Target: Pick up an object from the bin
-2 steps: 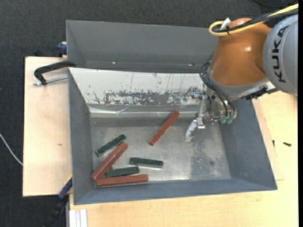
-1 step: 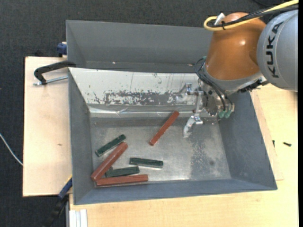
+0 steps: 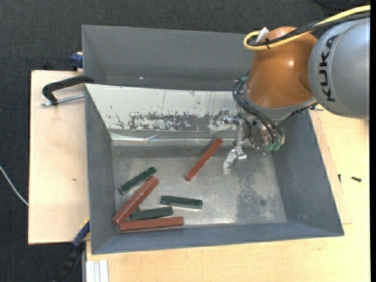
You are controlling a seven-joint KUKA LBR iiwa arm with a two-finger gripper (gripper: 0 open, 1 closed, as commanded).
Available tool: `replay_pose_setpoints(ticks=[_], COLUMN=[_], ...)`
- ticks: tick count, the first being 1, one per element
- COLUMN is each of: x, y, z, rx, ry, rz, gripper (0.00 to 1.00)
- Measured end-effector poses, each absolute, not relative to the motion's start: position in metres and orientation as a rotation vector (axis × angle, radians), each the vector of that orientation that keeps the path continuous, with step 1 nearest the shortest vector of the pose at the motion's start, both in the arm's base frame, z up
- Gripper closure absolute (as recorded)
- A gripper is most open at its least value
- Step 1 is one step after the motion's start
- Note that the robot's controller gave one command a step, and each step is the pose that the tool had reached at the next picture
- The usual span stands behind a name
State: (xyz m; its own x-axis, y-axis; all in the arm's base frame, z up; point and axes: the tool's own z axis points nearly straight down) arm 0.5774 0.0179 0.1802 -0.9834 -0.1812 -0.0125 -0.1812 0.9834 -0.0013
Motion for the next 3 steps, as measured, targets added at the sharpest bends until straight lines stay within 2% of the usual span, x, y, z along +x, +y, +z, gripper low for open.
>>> replay_pose_setpoints(ticks=[1,2,3], x=[0.576,0.548,0.582], y=[0.019,0.033,0.047], z=[0.164,0.147,0.078], rx=[-0.319,-0.515,-0.841], ry=[3.118,3.110,3.025], rz=[0.001,0.004,-0.003], gripper=[0.00,0.00,1.00])
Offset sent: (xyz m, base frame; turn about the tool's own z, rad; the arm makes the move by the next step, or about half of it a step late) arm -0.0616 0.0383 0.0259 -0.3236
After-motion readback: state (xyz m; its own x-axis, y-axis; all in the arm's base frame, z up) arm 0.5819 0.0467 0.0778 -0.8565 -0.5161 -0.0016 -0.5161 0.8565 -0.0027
